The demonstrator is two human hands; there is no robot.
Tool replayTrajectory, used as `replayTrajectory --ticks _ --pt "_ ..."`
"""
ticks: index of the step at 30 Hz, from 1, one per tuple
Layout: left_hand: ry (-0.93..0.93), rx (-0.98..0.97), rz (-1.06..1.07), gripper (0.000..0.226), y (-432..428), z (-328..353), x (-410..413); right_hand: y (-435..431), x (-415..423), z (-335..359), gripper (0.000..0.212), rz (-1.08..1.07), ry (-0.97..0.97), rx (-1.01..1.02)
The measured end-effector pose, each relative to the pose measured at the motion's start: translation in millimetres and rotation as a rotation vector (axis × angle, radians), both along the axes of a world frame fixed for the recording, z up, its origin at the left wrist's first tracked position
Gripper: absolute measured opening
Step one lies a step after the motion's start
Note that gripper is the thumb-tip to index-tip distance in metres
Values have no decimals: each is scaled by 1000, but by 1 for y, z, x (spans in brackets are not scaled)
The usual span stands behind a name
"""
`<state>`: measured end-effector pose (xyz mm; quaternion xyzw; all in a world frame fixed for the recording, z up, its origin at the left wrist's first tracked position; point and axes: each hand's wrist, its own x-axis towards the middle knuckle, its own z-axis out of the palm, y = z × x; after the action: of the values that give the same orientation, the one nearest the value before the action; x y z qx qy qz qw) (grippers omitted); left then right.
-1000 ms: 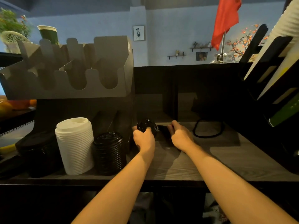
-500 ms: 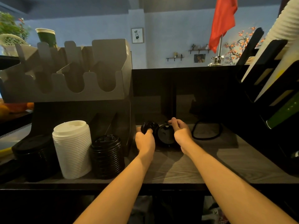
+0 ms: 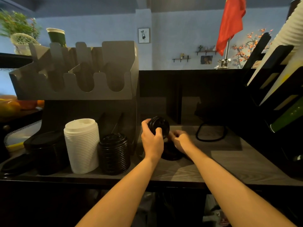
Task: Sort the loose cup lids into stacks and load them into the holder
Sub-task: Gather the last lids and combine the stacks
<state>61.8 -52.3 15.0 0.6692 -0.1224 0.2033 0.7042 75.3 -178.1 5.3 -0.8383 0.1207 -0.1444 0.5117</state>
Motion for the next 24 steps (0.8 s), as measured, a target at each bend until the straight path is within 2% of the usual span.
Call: replayTrajectory --ticks 3,5,7,10,14,19,24 --pt "3 -60 -1 37 3 2 -5 2 -14 7 42 -20 -218 237" --pt "11 -86 -10 35 5 4 -11 7 -30 11 32 32 -348 259" --pt "19 -114 -31 34 6 7 -18 15 -44 13 23 119 -374 190" --pt "27 -158 -49 33 9 11 -30 25 -57 19 28 118 -422 78" --pt "14 -152 -59 43 17 18 -50 31 -69 31 31 74 -498 140" --pt "-94 -21 1 61 42 28 -70 55 -84 46 34 119 -509 205" --pt "-199 115 171 60 84 30 -75 89 -87 56 31 162 -472 252"
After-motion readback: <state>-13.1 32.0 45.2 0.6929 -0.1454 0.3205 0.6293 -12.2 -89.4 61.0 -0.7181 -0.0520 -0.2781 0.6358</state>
